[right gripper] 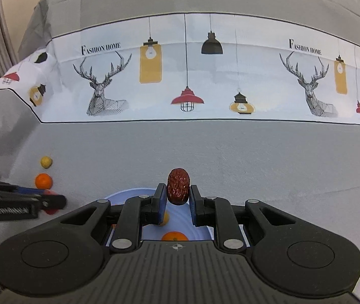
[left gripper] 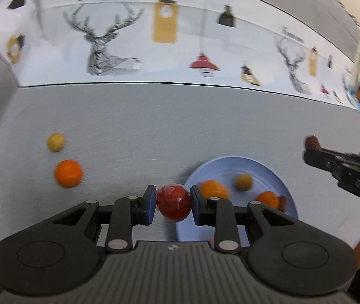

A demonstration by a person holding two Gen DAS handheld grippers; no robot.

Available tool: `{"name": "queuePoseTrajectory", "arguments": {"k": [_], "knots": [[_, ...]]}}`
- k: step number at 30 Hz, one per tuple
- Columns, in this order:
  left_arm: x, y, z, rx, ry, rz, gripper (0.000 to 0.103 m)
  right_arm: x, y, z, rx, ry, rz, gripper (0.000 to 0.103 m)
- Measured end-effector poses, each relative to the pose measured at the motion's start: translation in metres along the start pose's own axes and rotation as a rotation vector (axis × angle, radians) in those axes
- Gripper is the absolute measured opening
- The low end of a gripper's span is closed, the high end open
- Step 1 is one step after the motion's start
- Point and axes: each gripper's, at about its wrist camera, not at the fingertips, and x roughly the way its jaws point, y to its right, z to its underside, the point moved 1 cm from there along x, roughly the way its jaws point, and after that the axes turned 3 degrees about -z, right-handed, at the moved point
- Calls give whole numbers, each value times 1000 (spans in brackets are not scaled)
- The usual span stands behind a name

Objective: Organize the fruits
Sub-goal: 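Carry the red fruit and the date with both tools over the plate, then open the left tool to drop the red fruit while the right drops the date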

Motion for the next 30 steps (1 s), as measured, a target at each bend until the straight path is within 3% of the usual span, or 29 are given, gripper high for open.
{"name": "queuePoseTrajectory", "arguments": {"k": [15,21,30], "knots": [[8,40,8,152,22,130,31,16,-14,11,-94,-81,-42,20],[14,59,16,251,22,131,31,19,-14,12,-91,-101,-42,20],[17,62,16,266,14,132,31,22,-16,14,-106,-113,-45,20]]}}
